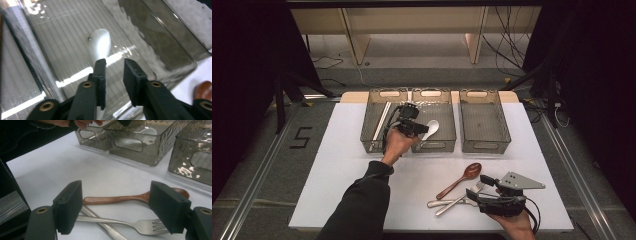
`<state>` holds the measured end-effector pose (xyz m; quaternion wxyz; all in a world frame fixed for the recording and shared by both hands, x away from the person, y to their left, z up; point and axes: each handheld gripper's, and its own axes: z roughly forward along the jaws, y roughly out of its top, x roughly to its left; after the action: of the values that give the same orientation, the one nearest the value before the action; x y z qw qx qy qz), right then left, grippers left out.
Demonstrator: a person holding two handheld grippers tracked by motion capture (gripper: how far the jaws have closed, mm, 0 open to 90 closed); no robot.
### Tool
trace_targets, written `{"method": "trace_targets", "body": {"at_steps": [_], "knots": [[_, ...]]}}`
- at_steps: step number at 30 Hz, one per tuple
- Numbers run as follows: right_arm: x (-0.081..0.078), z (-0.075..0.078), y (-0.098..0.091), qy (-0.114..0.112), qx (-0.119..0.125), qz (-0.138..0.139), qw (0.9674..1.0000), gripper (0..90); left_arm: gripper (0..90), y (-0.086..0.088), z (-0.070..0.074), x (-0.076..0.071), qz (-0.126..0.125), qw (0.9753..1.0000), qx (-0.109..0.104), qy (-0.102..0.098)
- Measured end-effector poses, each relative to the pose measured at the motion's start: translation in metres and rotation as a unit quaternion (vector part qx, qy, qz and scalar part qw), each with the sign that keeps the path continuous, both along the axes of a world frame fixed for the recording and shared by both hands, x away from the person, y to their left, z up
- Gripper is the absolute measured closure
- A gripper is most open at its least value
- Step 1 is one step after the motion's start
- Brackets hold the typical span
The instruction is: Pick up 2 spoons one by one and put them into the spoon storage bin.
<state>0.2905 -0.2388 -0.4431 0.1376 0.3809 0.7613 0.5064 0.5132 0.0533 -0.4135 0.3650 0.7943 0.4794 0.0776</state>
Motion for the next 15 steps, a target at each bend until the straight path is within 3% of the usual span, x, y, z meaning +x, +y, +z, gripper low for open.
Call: {"method": "trace_targets", "body": {"at_steps": [3,6,11,15], "knots": [[0.000,0.000,0.000,0.000,0.000,0.000,1.0000,28.2,62.4,0.000,0.005,-0.003,-0.004,1.0000,-0.007,0.005],[0.000,0.000,0.000,-0.001,-0.001,0.000,1.0000,28.2,51.3,-0.001,0.011,-0.008,-0.015,0.9999,0.000,0.008],[0.000,0.000,0.000,-0.002,-0.001,-0.001,1.0000,28.2,40.3,0.000,0.020,-0.019,-0.041,0.9990,-0.005,0.015],[0.000,0.000,0.001,-0.001,-0.001,-0.002,1.0000,28.2,34.7,0.002,0.022,-0.029,-0.048,0.9986,-0.013,0.016]]}}
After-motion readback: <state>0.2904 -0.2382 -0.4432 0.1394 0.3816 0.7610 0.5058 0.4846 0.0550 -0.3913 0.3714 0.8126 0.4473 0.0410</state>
